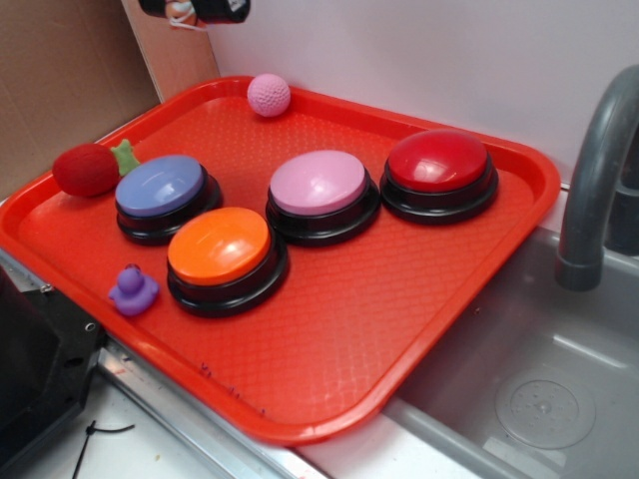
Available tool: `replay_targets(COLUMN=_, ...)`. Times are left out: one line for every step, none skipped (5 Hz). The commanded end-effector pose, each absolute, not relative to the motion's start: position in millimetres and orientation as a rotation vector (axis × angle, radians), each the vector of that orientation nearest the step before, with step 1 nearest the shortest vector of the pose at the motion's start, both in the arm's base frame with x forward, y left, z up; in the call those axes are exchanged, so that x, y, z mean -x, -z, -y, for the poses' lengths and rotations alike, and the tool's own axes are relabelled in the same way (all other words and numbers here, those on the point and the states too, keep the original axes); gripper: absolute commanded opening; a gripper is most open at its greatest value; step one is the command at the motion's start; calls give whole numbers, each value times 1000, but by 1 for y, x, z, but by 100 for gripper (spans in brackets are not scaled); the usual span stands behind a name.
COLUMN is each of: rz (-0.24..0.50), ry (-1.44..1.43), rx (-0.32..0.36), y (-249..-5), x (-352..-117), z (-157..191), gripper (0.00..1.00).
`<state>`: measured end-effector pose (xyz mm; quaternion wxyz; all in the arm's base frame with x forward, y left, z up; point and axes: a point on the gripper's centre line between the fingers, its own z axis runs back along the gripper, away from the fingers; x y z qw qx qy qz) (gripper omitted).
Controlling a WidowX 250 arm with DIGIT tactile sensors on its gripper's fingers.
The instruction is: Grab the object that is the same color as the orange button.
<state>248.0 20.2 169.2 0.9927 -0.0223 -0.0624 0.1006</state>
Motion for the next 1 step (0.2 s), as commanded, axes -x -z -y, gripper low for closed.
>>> replay_targets(rz=146, ry=-151, rx=31, y=-186, x=-238, z=-25, gripper=0)
